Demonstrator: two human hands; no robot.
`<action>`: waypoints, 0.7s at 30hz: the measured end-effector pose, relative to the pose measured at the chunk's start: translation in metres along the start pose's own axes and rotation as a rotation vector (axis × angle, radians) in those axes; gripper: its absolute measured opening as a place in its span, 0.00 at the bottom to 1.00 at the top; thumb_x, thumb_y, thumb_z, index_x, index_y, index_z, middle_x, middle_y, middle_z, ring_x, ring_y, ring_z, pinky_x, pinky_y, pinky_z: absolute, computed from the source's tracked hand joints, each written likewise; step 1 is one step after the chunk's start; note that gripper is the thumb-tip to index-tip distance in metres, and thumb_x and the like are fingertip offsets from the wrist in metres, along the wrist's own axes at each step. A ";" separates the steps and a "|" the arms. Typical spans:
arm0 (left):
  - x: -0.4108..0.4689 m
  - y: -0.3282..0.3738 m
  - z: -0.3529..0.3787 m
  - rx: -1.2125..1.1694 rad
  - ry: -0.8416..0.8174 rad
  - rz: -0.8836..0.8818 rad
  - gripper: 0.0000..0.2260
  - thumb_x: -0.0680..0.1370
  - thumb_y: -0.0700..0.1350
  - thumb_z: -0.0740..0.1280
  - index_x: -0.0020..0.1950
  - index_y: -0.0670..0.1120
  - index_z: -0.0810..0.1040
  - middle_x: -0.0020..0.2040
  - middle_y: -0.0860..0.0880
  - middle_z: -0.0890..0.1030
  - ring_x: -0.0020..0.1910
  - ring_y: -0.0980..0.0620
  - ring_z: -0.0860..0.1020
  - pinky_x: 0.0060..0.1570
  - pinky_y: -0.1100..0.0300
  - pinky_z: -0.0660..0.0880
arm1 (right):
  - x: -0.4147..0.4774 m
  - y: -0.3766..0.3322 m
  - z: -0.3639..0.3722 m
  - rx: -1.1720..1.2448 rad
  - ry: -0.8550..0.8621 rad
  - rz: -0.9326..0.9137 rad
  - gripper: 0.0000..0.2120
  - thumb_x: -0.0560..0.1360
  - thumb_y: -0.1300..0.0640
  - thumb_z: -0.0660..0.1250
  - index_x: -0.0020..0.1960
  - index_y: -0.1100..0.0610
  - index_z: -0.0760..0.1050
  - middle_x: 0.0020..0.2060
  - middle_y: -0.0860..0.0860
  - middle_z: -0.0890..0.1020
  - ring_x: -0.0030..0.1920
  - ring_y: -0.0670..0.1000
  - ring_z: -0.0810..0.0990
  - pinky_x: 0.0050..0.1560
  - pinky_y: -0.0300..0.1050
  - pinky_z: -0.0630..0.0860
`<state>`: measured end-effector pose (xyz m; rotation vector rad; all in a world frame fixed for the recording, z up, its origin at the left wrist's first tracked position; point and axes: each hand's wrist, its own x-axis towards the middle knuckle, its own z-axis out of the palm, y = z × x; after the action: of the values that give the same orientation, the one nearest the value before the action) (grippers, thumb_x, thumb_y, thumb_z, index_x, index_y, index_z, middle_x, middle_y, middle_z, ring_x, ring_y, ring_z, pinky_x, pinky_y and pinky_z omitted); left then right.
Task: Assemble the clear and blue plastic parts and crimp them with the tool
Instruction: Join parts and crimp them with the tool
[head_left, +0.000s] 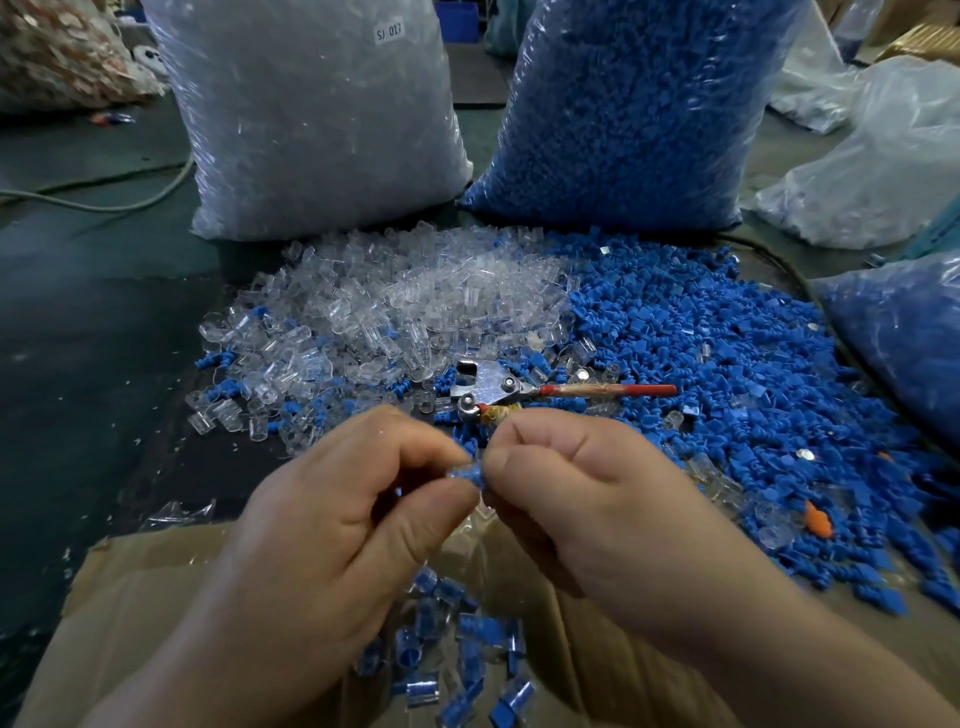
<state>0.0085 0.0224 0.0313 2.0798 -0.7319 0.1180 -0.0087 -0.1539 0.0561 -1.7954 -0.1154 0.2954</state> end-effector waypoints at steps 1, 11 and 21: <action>0.000 -0.001 0.001 -0.043 0.006 -0.018 0.08 0.77 0.56 0.59 0.45 0.54 0.74 0.35 0.69 0.74 0.35 0.68 0.73 0.38 0.75 0.69 | 0.000 0.003 -0.001 -0.252 0.054 -0.106 0.09 0.72 0.48 0.60 0.36 0.50 0.73 0.25 0.44 0.72 0.26 0.43 0.68 0.27 0.41 0.65; -0.003 -0.014 -0.009 0.044 -0.003 -0.079 0.12 0.77 0.65 0.59 0.44 0.60 0.77 0.38 0.58 0.80 0.37 0.57 0.79 0.35 0.69 0.73 | 0.001 0.008 -0.001 -0.536 0.113 -0.143 0.14 0.75 0.43 0.55 0.40 0.51 0.71 0.31 0.44 0.76 0.31 0.43 0.73 0.31 0.46 0.71; -0.006 -0.023 -0.016 0.337 -0.289 -0.113 0.16 0.71 0.69 0.58 0.44 0.61 0.78 0.43 0.63 0.77 0.41 0.62 0.77 0.39 0.58 0.77 | 0.016 0.028 0.011 -1.141 0.079 -0.188 0.05 0.81 0.49 0.58 0.51 0.47 0.61 0.39 0.45 0.68 0.40 0.54 0.74 0.26 0.45 0.55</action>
<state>0.0188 0.0476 0.0223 2.4885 -0.8070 -0.1350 0.0014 -0.1466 0.0245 -2.8923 -0.4628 -0.0099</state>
